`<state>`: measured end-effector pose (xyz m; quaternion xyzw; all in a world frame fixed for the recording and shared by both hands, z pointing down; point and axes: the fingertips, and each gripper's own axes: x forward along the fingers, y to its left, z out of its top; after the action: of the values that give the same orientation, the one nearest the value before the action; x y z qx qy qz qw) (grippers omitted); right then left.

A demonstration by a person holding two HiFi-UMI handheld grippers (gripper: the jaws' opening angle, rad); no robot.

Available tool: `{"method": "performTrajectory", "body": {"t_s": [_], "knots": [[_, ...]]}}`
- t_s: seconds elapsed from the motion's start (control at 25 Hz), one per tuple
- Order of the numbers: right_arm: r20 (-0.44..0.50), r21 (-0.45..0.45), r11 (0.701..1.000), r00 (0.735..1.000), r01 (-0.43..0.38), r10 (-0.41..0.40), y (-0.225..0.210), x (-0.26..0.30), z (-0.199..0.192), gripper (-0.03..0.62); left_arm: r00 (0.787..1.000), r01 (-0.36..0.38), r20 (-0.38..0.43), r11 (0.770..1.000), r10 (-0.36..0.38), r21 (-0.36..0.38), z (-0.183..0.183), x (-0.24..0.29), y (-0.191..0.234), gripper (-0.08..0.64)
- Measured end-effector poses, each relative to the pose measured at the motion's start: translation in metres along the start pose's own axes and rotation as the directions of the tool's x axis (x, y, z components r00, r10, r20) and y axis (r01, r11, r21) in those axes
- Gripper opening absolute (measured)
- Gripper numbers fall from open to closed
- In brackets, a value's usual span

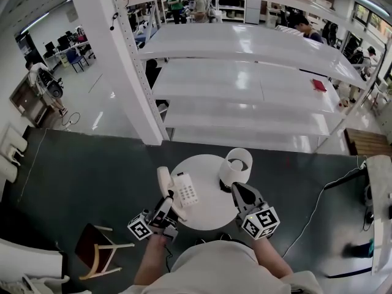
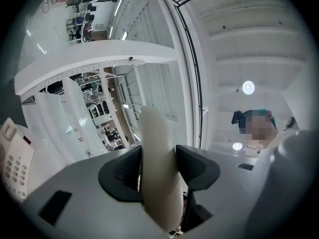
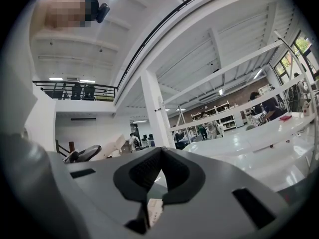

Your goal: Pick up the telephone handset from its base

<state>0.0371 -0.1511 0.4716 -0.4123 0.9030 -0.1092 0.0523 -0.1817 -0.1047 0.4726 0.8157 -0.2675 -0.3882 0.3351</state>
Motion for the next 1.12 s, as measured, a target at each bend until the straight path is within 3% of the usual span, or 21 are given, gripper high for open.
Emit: {"method": "performTrajectory", "body": {"t_s": [1.12], "knots": [[-0.018,-0.015,1.0,1.0,-0.007,0.006,0.003,-0.004,-0.002,0.007,1.0,-0.002,-0.025,1.0,0.002,-0.02,-0.012,-0.004,0.0,0.219]]}}
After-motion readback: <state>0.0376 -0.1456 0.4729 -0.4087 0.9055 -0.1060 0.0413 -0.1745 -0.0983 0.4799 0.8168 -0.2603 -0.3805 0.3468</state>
